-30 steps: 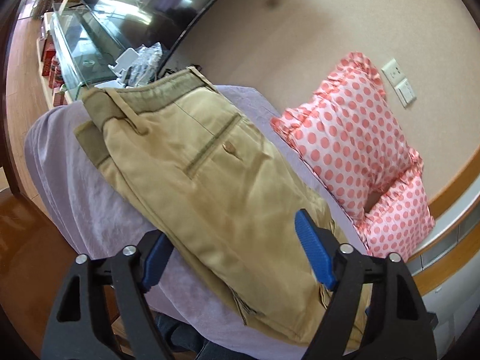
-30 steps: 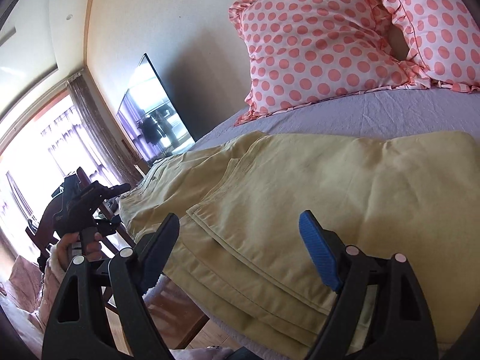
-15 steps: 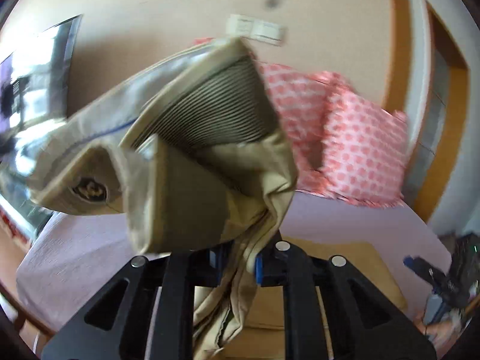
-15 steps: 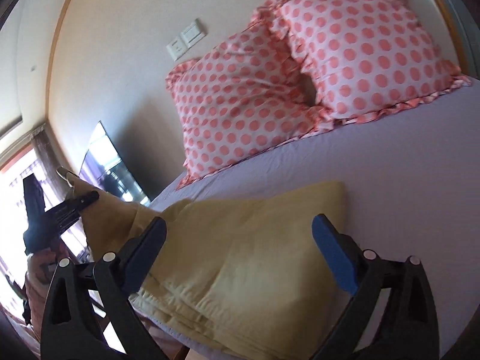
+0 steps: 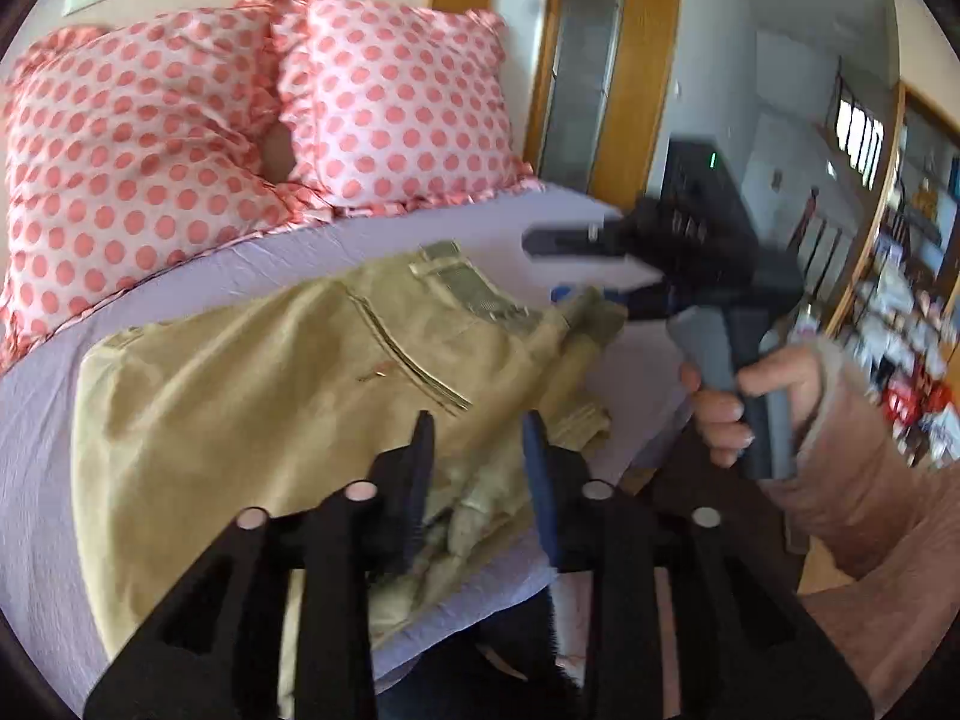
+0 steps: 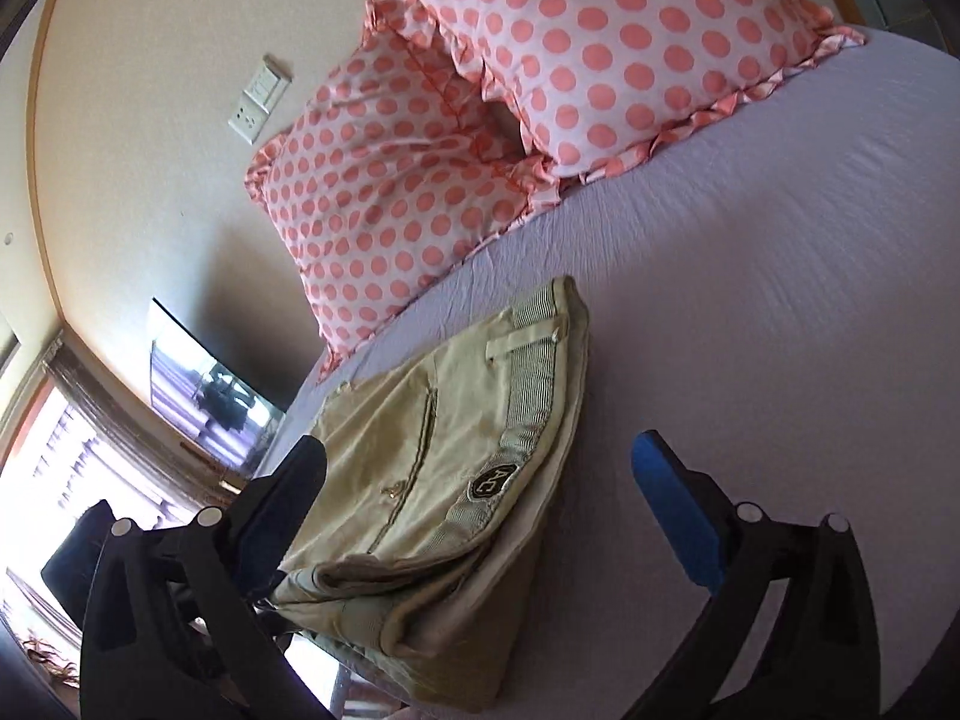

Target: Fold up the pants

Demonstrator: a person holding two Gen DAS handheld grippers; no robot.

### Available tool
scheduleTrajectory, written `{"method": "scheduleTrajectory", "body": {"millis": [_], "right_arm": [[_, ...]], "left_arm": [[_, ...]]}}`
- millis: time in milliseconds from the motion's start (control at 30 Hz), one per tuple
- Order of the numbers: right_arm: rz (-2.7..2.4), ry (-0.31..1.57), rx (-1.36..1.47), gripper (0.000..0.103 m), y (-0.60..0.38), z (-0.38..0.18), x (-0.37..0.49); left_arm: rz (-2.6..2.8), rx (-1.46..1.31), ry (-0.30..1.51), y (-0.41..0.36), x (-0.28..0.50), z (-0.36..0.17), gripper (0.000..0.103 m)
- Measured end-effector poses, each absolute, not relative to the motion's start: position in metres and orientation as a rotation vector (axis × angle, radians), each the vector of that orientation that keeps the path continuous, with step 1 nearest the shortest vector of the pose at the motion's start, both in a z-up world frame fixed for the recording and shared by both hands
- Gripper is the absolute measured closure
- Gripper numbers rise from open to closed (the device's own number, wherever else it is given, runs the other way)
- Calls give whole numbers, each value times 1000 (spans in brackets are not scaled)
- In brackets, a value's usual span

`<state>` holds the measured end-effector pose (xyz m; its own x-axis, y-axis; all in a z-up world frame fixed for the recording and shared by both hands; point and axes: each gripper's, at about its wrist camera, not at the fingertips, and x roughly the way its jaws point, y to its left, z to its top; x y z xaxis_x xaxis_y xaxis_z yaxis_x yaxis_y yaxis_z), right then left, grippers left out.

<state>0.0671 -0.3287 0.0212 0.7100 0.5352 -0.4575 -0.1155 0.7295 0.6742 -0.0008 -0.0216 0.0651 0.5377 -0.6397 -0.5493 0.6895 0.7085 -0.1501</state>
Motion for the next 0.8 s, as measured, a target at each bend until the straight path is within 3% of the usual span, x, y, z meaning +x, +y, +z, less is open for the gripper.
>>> {"method": "scheduleTrajectory", "body": {"millis": [33, 67, 133, 233, 400, 467, 533, 600, 633, 667, 733, 800], "right_arm": [[382, 731, 639, 1, -324, 16, 74], [367, 761, 617, 5, -321, 12, 78], [339, 791, 551, 12, -313, 7, 85], [420, 819, 551, 36, -301, 2, 91], [437, 807, 517, 41, -295, 2, 91], [447, 801, 540, 52, -297, 1, 93], [504, 802, 568, 53, -295, 0, 96], [539, 816, 583, 65, -292, -3, 100], [565, 822, 617, 76, -294, -6, 102], [605, 824, 675, 84, -297, -10, 104], [665, 826, 790, 87, -305, -16, 108], [701, 815, 813, 87, -304, -10, 114]], "left_arm": [[-745, 34, 596, -8, 5, 76, 47], [-682, -16, 593, 14, 13, 79, 41], [-534, -105, 641, 50, 36, 77, 41], [-441, -265, 791, 89, 76, 53, 41], [-492, -366, 945, 100, 109, 21, 41], [-526, -375, 962, 95, 117, 17, 36], [-553, -363, 962, 90, 126, 17, 30], [-567, -398, 970, 93, 136, 14, 30], [-580, -429, 975, 96, 141, 13, 32], [-580, -457, 987, 99, 147, 11, 50], [-588, -519, 1018, 109, 157, 5, 82], [-602, -501, 1009, 108, 157, 12, 88]]}}
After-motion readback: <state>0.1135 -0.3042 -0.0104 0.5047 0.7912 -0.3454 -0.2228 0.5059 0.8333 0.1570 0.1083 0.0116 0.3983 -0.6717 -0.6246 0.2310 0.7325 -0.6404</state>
